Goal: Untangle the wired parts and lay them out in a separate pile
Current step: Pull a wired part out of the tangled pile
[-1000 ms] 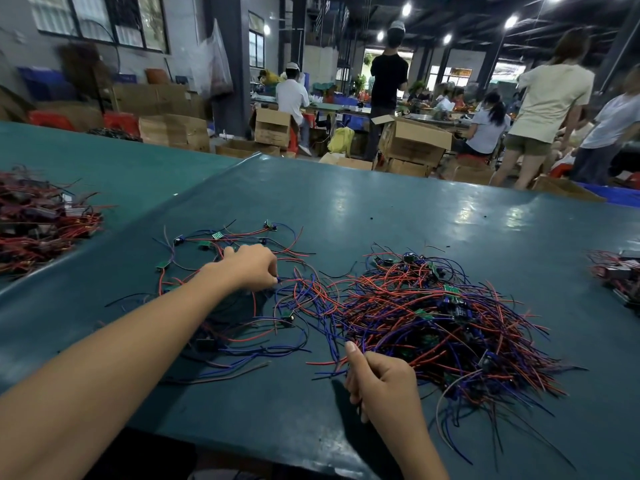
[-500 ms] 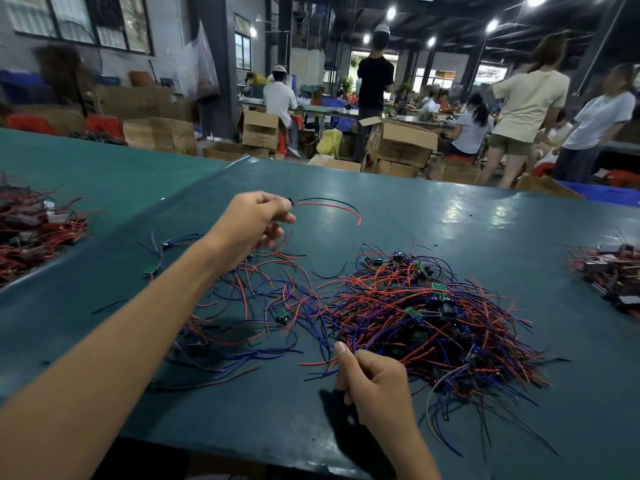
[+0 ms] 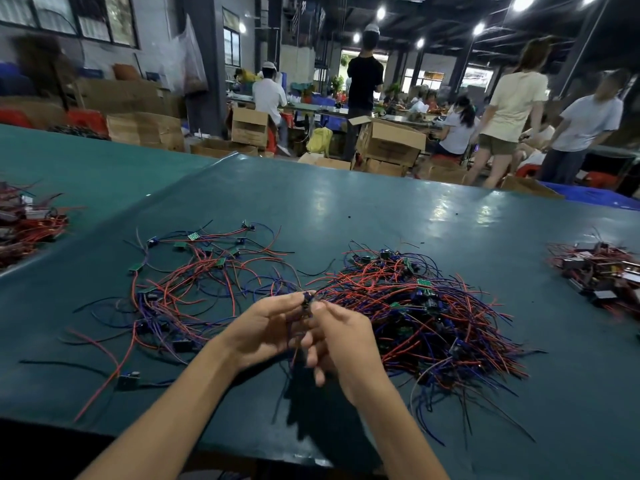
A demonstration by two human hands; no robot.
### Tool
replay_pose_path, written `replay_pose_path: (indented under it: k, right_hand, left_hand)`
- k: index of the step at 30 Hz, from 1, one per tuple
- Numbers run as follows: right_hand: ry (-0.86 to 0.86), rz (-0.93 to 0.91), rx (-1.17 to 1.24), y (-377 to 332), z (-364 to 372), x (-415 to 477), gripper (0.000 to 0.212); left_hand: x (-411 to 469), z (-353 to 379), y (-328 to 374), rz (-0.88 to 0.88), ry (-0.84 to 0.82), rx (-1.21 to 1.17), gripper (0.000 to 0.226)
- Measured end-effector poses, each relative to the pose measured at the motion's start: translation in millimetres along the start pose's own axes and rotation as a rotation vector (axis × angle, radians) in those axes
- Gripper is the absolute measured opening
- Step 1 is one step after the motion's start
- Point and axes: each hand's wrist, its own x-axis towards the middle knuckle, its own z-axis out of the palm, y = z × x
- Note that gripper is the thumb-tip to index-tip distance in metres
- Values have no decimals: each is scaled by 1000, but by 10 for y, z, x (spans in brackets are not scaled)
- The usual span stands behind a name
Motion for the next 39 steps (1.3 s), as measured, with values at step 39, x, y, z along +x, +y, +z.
replay_pose_path:
  k: [39]
  right_hand:
    - [189, -312, -89, -150, -18, -62, 44]
  left_hand:
    - [31, -32, -276, 353, 160, 331, 26]
